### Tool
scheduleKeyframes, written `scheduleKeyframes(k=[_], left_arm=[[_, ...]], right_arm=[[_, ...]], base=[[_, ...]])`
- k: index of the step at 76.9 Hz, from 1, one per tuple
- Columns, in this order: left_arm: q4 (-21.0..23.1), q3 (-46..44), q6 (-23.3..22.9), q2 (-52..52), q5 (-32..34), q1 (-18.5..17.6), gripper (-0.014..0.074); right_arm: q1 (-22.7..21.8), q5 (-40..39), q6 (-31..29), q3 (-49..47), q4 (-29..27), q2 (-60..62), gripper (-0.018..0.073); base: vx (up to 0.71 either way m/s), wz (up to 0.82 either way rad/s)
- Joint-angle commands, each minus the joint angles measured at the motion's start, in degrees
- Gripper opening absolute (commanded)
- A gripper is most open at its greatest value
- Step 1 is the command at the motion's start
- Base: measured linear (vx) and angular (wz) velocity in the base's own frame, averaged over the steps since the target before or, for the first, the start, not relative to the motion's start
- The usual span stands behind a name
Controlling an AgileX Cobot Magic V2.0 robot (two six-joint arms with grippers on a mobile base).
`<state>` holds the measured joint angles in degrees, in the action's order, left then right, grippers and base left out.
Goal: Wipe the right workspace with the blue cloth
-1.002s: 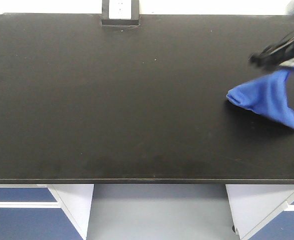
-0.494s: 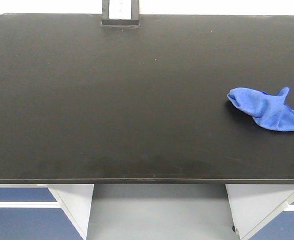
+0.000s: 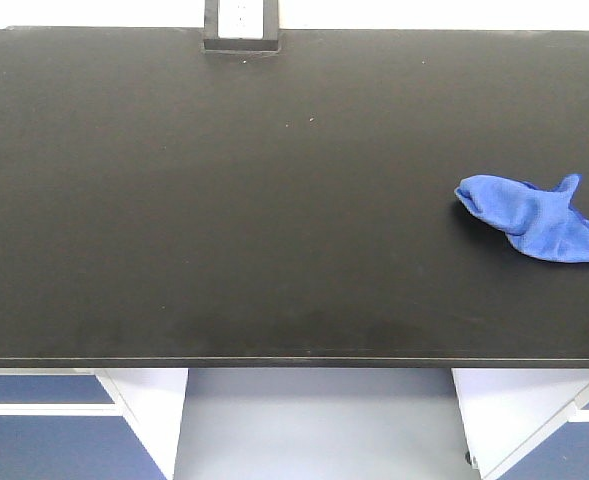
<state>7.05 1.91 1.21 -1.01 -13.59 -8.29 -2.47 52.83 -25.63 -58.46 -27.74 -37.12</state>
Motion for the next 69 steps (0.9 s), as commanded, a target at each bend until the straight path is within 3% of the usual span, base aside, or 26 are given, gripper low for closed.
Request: scheduleKeyframes(k=[1,24,40,53,69], left_arm=[[0.3,-1.4,0.0,0.0,4.7,-0.3,-0.0006],[0.3,-1.4,0.0,0.0,4.7,-0.3,-0.0006],[0.3,-1.4,0.0,0.0,4.7,-0.3,-0.0006],[0.3,-1.4,0.0,0.0,4.7,-0.3,-0.0006],[0.3,-1.4,0.0,0.0,4.7,-0.3,-0.0006]], right_arm=[[-0.1,-3.4,-0.1,-1.5,-1.6,0.4,-0.0004],[-0.1,-5.1,-3.9,-1.5,1.6,0.5,-0.0004],[-0.1,-15.9,-6.8,0.2,6.7,4.0,-0.0004],[-0.1,-36.1,-0.8,17.4,11.3,12.3,-0.0004],[-0.1,-46.5,14.0,40.2,18.8,22.8,-0.0004]], base=[[0.0,0.0],[0.0,0.0],[0.0,0.0],[0.0,0.0],[0.0,0.0]])
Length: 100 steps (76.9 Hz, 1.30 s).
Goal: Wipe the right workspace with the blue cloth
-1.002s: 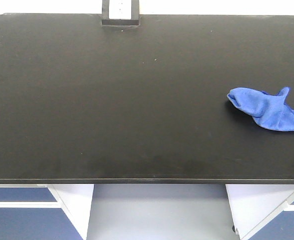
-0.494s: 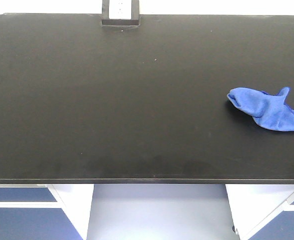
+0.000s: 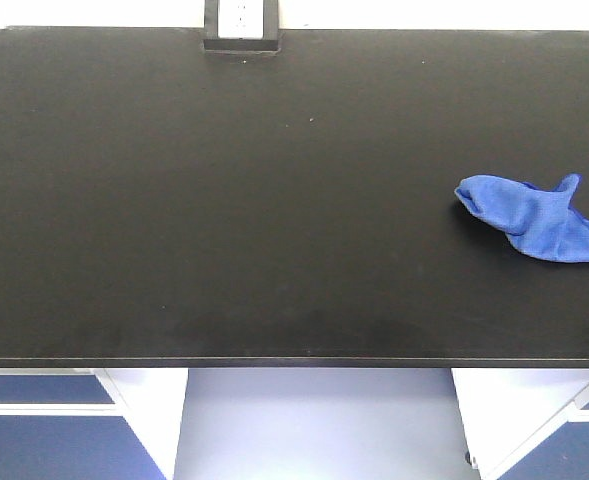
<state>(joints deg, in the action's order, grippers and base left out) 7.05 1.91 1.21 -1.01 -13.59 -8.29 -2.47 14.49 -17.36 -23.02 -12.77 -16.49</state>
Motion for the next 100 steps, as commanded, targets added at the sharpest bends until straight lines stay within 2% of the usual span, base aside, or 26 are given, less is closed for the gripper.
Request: scheduleKeyframes(k=[1,8,15,29,39,52,100], left_arm=[[0.3,-1.4,0.0,0.0,4.7,-0.3,-0.0006],[0.3,-1.4,0.0,0.0,4.7,-0.3,-0.0006],[0.3,-1.4,0.0,0.0,4.7,-0.3,-0.0006],[0.3,-1.4,0.0,0.0,4.7,-0.3,-0.0006],[0.3,-1.4,0.1,0.0,4.6,-0.3,-0.0006],[0.4,-1.4,0.1,0.0,4.6,-0.3,-0.0006],[0.4,-1.4,0.1,0.0,4.6,-0.3,-0.0006]], right_arm=[[-0.1,-8.2,6.9,5.8,4.7,2.7,-0.0004],[-0.1,-8.2,13.0,10.8,11.0,6.3,-0.0004],[-0.1,-8.3,16.2,14.3,13.8,9.5,-0.0004],[-0.1,-8.4,16.4,21.2,12.1,18.0,-0.0004],[0.0,-12.5,17.8,25.8,10.7,17.7,-0.0004],[0.0,-10.1,18.5,25.6,10.9,17.7,-0.0004],[0.0,-10.1,18.5,25.6,10.9,17.7,-0.0004]], base=[[0.0,0.0],[0.0,0.0],[0.0,0.0],[0.0,0.0],[0.0,0.0],[0.0,0.0],[0.0,0.0]])
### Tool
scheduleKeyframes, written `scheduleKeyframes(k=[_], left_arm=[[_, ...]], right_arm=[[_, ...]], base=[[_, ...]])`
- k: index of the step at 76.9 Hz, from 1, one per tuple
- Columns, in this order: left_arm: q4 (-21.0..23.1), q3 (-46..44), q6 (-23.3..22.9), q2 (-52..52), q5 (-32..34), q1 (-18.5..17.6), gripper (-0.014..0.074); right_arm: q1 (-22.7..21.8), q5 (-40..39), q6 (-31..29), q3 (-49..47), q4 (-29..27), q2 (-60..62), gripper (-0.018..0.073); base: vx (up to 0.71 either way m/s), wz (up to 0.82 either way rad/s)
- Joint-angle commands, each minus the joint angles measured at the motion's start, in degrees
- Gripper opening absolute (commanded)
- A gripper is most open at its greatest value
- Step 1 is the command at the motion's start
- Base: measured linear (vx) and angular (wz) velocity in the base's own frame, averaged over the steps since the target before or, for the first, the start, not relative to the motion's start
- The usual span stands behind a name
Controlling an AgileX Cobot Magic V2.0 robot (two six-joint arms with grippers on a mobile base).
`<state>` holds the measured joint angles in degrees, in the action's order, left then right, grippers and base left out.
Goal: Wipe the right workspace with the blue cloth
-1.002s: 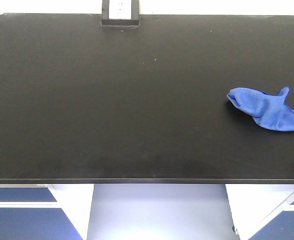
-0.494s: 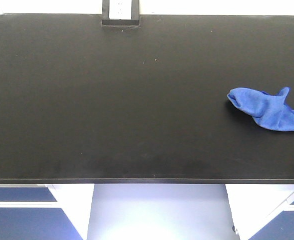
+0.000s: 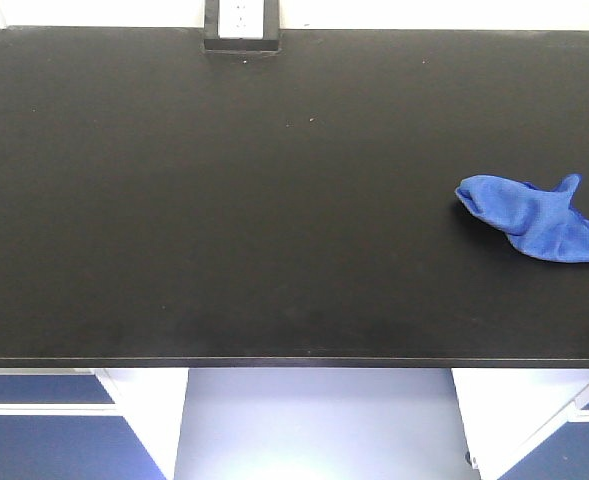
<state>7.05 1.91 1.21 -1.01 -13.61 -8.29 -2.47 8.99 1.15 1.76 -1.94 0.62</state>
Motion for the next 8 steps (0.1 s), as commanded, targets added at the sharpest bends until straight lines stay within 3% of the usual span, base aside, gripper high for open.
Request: scheduleKeyframes(k=[1,8], left_arm=[[0.4,-1.4,0.1,0.0,4.6,-0.3,-0.0006],[0.4,-1.4,0.1,0.0,4.6,-0.3,-0.0006]], right_arm=[[0.0,-4.6,0.0,0.9,0.1,0.5,-0.0004],[0.0,-4.6,0.0,0.9,0.1,0.5,-0.0004]], base=[[0.0,0.0],[0.0,0.0]])
